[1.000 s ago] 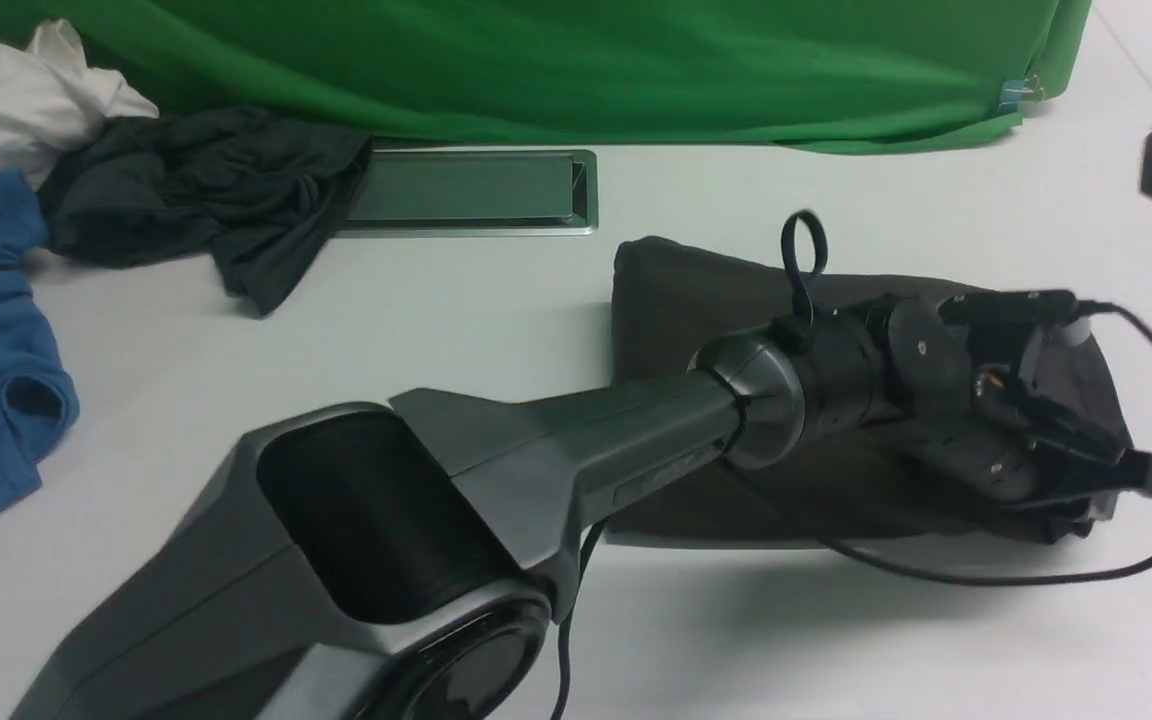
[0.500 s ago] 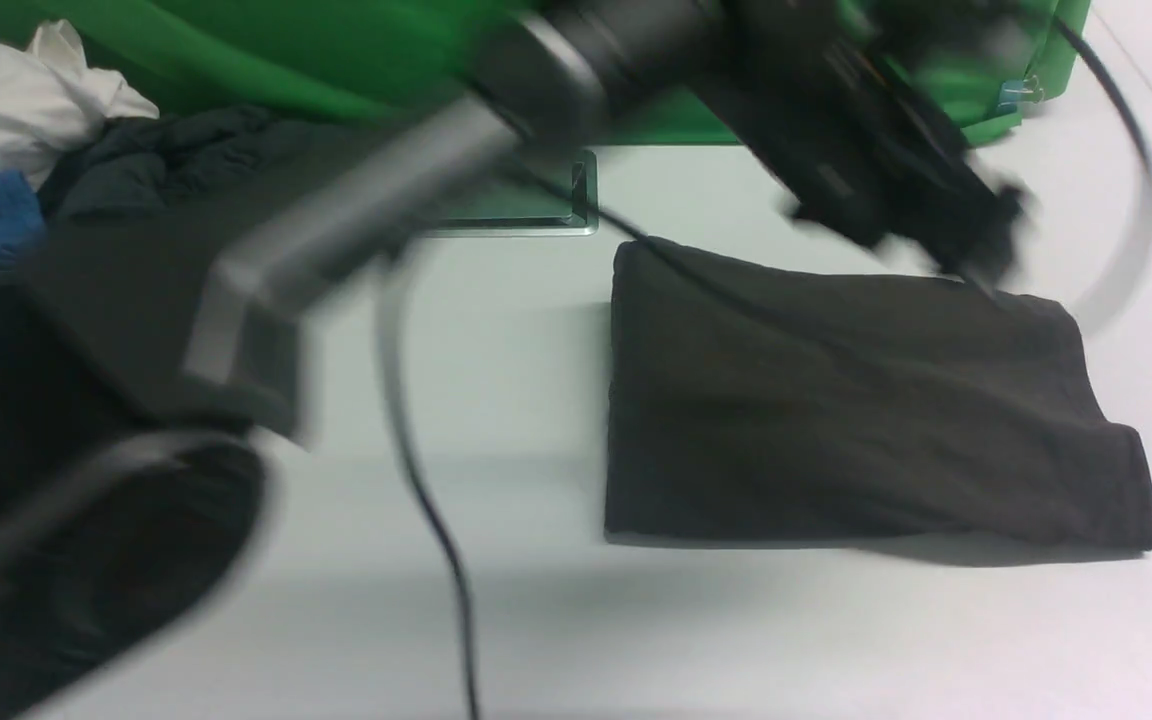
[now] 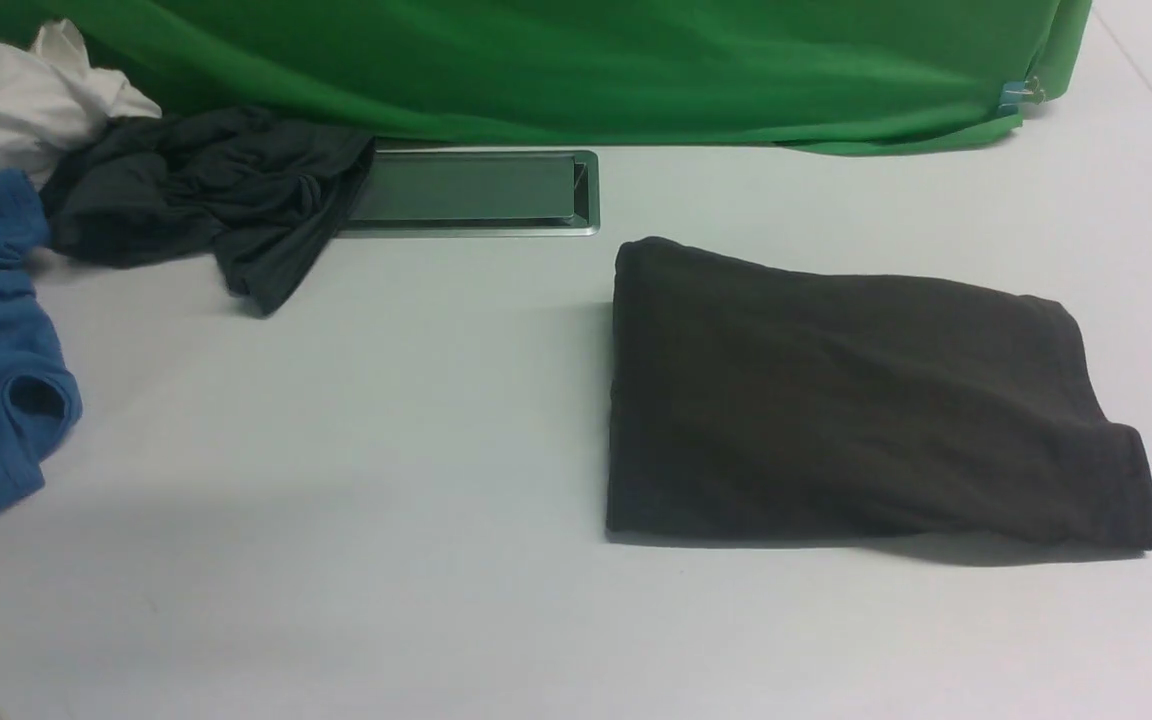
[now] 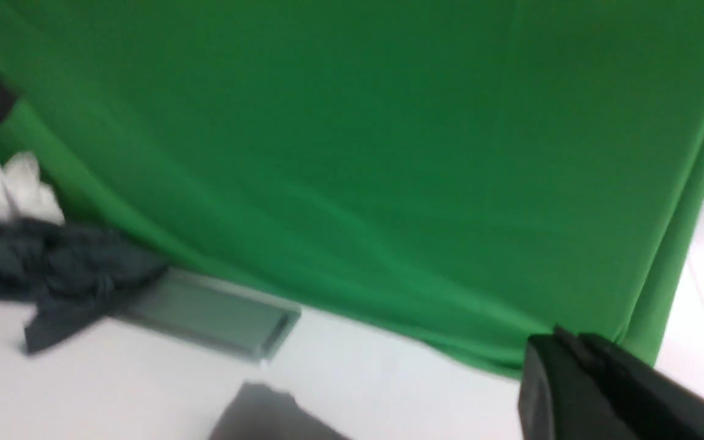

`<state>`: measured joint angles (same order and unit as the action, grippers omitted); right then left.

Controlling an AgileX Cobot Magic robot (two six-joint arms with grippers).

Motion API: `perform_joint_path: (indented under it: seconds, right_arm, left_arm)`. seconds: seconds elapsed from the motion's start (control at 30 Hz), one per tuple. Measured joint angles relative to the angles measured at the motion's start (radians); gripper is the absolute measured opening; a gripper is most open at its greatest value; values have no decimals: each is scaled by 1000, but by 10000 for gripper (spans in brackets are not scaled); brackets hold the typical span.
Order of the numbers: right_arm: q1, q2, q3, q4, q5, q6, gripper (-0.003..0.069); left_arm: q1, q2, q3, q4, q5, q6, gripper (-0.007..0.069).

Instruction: Fold a long-sleeved shirt on a white desktop.

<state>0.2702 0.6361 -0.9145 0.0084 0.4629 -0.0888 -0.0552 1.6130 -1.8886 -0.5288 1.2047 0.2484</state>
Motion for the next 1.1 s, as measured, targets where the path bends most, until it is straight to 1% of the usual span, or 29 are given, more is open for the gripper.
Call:
perform_joint_path:
  seconds: [0.03,0.1,0.13,0.17,0.3,0.47,0.5,0.57,0.73,0.77,0.87,1.1]
  right_arm:
    - [0,-52,42,0,-25,1,19]
    - [0,-143,129,-2,-81,2,19]
    - [0,-202,175,-3,-124,3,19]
    - [0,-212,193,-3,-130,3,20]
    - [0,-410,368,-8,-229,53,22]
    - [0,-503,486,-8,-243,82,29]
    - [0,-507,495,-8,-243,82,30]
    - [0,-515,545,-8,-232,89,33]
    - [0,-516,621,-8,-222,89,41]
    - [0,-516,623,-8,-222,89,41]
    - [0,-517,658,-8,-219,89,41]
    - [0,-517,697,-8,-210,89,47]
  left_arm:
    - [14,-60,71,-5,-7,19,43]
    - [22,-189,221,-6,-39,54,19]
    - [22,-267,313,-9,-72,80,17]
    - [22,-280,329,-9,-72,84,17]
    - [22,-554,686,-52,-170,119,17]
    - [22,-818,981,-49,-211,121,17]
    - [22,-840,1001,-49,-211,121,17]
    - [22,-982,1106,-50,-209,121,17]
    - [22,-1211,1191,-50,-205,121,18]
    - [22,-1211,1191,-48,-205,121,18]
    - [22,-1323,1194,-42,-200,121,18]
    - [22,-1423,1195,-42,-199,121,18]
